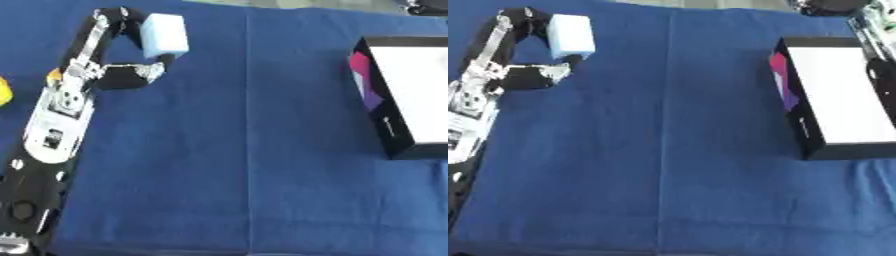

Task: Pick up the objects with one hand, pass them to the other hand, and then place them into the box on the other side of the table.

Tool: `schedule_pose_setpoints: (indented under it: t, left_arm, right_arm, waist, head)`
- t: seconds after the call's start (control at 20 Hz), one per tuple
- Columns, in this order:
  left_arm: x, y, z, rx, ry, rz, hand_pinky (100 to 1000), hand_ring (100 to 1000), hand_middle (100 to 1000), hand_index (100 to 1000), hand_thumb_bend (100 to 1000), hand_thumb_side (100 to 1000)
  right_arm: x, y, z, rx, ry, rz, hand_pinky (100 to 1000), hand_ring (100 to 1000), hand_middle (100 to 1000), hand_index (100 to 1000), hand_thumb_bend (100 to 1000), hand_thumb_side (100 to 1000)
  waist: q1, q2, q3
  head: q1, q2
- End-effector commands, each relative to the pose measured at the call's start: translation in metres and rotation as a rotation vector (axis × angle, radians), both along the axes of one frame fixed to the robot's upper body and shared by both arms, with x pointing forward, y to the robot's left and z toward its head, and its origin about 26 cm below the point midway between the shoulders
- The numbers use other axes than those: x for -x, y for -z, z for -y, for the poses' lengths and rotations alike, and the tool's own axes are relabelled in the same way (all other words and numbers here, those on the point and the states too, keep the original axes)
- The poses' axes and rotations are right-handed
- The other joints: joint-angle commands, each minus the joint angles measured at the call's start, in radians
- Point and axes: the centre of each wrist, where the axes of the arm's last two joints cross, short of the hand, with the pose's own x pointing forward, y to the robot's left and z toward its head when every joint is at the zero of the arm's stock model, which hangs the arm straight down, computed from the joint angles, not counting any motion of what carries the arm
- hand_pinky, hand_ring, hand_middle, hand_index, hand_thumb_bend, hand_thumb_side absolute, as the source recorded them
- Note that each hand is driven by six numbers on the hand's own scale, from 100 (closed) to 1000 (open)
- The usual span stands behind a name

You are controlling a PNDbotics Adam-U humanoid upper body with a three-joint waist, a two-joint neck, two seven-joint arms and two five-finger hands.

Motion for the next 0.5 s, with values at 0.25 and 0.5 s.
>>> schedule_pose_setpoints:
  t: [0.25, 0.5]
  left_arm:
    - [0.005, 0.002, 0.023, 0.005, 0.028, 0.025, 731, 455, 363, 547, 100, 100]
    - [0.007, 0.009, 0.035, 0.021, 0.055, 0.005, 731, 455, 363, 547, 100, 100]
  right_arm:
    - [-0.005, -0.007, -0.013, 0.087, -0.028, 0.034, 884, 1000, 1000, 1000, 100, 299]
    - [-0.007, -0.007, -0.024, 0.125, -0.061, 0.04, 885, 1000, 1000, 1000, 100, 285]
  waist:
    - [-0.014, -0.031, 0.002]
    - [-0.014, -0.029, 0.008]
  head:
    - [-0.018, 0.005]
    - [-0.03, 0.003]
